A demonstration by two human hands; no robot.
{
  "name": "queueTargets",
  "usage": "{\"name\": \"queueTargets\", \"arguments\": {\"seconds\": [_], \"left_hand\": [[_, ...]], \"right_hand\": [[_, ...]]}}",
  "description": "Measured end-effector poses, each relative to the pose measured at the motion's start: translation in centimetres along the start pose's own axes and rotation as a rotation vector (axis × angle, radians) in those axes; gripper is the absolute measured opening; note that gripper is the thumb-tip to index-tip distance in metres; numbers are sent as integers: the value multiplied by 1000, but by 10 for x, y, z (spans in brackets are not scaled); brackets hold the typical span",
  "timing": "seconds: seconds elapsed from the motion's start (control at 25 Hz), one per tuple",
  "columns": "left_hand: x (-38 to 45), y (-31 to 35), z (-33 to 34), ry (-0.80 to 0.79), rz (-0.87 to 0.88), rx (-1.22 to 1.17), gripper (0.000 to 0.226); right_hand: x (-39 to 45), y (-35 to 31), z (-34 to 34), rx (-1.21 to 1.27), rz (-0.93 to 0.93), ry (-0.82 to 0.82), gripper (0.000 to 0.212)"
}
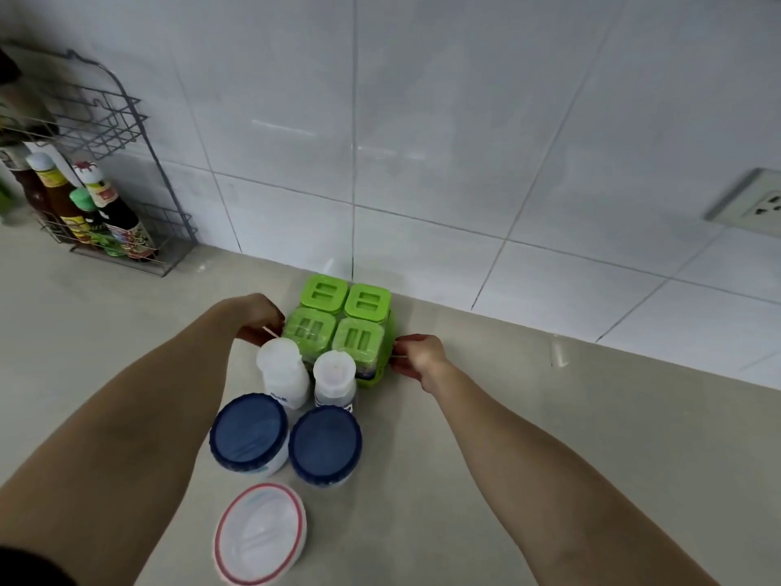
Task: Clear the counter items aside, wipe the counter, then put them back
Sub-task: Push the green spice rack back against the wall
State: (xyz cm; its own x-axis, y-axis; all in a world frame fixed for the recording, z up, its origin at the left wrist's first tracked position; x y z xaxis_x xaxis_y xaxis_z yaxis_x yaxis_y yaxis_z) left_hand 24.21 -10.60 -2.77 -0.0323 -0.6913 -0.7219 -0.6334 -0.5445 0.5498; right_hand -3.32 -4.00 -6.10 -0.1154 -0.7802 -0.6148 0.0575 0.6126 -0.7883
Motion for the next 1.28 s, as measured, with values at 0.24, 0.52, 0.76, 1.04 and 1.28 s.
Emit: {"name": "queueTargets", "arguments": {"seconds": [0.24,0.52,0.76,1.04,1.28], "left_hand": [[12,2,4,6,16,-45,32],[5,47,25,-63,95,-75,31],[-4,112,94,-128,173,-16,28],[10,150,168,-117,217,62,21],[23,148,181,-85,188,66,16]], "right_hand": [[15,2,4,49,6,11,24],[11,-6,-39,129,-47,35,16],[-4,-11,-125,176,-72,124,27],[-2,1,-200,165,-40,239,22],[21,2,-209,122,-30,276,21]]}}
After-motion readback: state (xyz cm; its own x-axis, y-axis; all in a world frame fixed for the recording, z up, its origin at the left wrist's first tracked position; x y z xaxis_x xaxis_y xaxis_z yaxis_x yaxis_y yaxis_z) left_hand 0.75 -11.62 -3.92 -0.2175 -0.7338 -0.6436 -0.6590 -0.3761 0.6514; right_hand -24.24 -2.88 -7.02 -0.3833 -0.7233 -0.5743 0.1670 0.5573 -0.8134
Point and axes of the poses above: each hand's wrist, its own x-axis towards the middle knuckle, its own z-axis out of the palm, y = z × x, the point moved 5 cm from there along x, towards the middle knuckle, and after that the axes turned 5 degrees about -y, right-handed, at the moved point
